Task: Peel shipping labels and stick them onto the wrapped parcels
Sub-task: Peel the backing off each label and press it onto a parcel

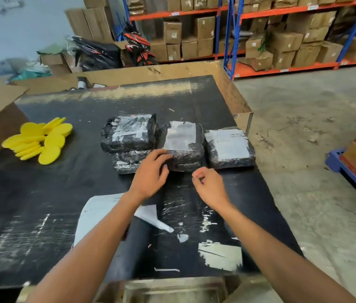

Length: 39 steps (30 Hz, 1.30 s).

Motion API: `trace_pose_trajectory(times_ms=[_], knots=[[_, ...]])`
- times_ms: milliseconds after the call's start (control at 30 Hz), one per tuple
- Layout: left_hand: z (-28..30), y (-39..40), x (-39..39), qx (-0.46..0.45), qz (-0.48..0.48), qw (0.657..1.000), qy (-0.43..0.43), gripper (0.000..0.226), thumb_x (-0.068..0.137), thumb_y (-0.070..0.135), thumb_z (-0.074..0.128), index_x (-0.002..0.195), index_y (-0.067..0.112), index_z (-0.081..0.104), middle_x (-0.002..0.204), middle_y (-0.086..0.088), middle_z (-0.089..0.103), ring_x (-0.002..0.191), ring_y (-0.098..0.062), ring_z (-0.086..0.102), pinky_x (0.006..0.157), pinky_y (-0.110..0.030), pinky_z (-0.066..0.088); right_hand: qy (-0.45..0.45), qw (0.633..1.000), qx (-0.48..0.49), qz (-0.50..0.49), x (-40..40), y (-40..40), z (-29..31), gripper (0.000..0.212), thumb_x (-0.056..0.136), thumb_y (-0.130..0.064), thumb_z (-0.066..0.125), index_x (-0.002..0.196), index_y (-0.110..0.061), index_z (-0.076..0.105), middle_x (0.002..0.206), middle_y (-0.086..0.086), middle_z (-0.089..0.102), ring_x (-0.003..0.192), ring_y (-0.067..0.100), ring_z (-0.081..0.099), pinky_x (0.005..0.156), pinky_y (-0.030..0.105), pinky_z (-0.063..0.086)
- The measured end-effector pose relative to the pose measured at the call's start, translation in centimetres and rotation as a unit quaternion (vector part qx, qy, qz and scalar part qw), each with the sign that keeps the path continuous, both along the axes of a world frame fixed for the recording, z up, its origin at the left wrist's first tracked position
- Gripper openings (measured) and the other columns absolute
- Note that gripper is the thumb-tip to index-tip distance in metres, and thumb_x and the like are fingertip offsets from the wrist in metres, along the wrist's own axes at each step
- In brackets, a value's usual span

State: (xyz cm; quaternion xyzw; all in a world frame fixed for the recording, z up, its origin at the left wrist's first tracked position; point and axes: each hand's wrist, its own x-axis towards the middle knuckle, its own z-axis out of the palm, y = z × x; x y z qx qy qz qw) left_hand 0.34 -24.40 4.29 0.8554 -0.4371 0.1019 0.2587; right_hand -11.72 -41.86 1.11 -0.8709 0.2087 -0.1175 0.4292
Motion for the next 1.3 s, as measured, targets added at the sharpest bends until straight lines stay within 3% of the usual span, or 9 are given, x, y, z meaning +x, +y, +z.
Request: trace_pose_trajectory(times_ms=[200,333,467,567,667,733,900,1100,1300], knots=[[-2.1,12.9,0.0,0.012,0.054,0.998,0.038,0.027,0.093,0.014,0.053,0.113,0.02,0.07,0.112,0.004,0.065,0.099,-0.017,0.064,0.084,-0.038,0.054,0.013,0.995,0.057,0.078,1.1,10.8,0.4,0.008,0.095,-0.021,0.062,0.097,-0.022,0.07,0.078,-0.014,0.065,0.073,-0.003,0.059,0.066,0.004,0.043],[-3.0,18.7,0.6,-0.022,0.091,0.995,0.027,0.024,0.092,0.007,0.057,0.107,0.015,0.074,0.112,0.0,0.071,0.104,-0.021,0.066,0.091,-0.04,0.051,0.043,0.99,0.059,0.119,2.5,16.3,1.2,0.015,0.094,-0.023,0.061,0.1,-0.017,0.073,0.085,-0.009,0.069,0.075,0.0,0.061,0.075,0.019,0.05],[-4.9,21.1,0.6,-0.018,0.122,0.982,0.141,0.045,0.096,0.041,0.042,0.125,0.018,0.068,0.137,-0.004,0.063,0.131,-0.021,0.054,0.11,-0.038,0.04,0.08,0.994,0.042,0.064,4.0,19.8,1.2,0.031,0.092,-0.035,0.063,0.087,-0.005,0.072,0.08,0.007,0.073,0.087,0.022,0.067,0.08,0.038,0.055],[-7.2,21.8,0.3,0.034,0.125,0.973,0.189,0.055,0.099,0.05,0.036,0.144,0.024,0.052,0.156,0.0,0.043,0.149,-0.019,0.032,0.122,-0.042,0.022,0.113,0.992,0.06,0.016,4.4,21.2,1.6,0.039,0.09,-0.037,0.07,0.065,-0.008,0.06,0.065,0.009,0.061,0.073,0.025,0.06,0.063,0.037,0.044],[-8.1,21.8,0.4,0.053,0.133,0.978,0.154,0.05,0.104,0.046,0.034,0.149,0.026,0.045,0.16,0.002,0.037,0.151,-0.017,0.026,0.124,-0.042,0.017,0.112,0.986,0.118,-0.047,4.4,21.0,1.5,0.022,0.084,-0.028,0.079,0.093,-0.009,0.073,0.092,0.007,0.07,0.091,0.024,0.066,0.079,0.038,0.054],[-8.1,21.6,0.2,0.059,0.139,0.978,0.142,0.049,0.106,0.044,0.032,0.151,0.024,0.042,0.161,0.002,0.035,0.152,-0.016,0.024,0.125,-0.04,0.015,0.119,0.981,0.142,-0.063,4.4,20.5,1.2,0.01,0.085,-0.025,0.077,0.086,-0.016,0.075,0.097,0.007,0.075,0.095,0.025,0.071,0.083,0.037,0.058],[-7.8,21.1,-0.2,0.077,0.149,0.977,0.133,0.05,0.108,0.041,0.027,0.154,0.024,0.037,0.163,0.004,0.03,0.153,-0.014,0.018,0.125,-0.037,0.009,0.131,0.981,0.134,-0.048,5.0,20.5,1.0,0.037,0.089,-0.039,0.072,0.086,-0.002,0.075,0.092,0.016,0.073,0.088,0.027,0.066,0.088,0.045,0.054],[-8.0,21.4,-0.3,0.061,0.154,0.975,0.15,0.05,0.108,0.041,0.025,0.155,0.024,0.035,0.163,0.006,0.029,0.153,-0.011,0.018,0.126,-0.036,0.01,0.157,0.966,0.193,-0.067,6.1,20.8,0.2,0.031,0.081,-0.033,0.083,0.104,-0.014,0.075,0.115,0.007,0.073,0.108,0.026,0.066,0.095,0.038,0.054],[-7.7,21.5,-0.6,0.004,0.163,0.968,0.192,0.049,0.11,0.033,0.023,0.156,0.019,0.03,0.163,0.005,0.028,0.151,-0.008,0.02,0.125,-0.029,0.01,0.145,0.964,0.216,-0.051,6.2,19.5,-0.7,0.015,0.088,-0.029,0.076,0.091,-0.017,0.068,0.1,0.008,0.07,0.088,0.023,0.06,0.077,0.033,0.05]])
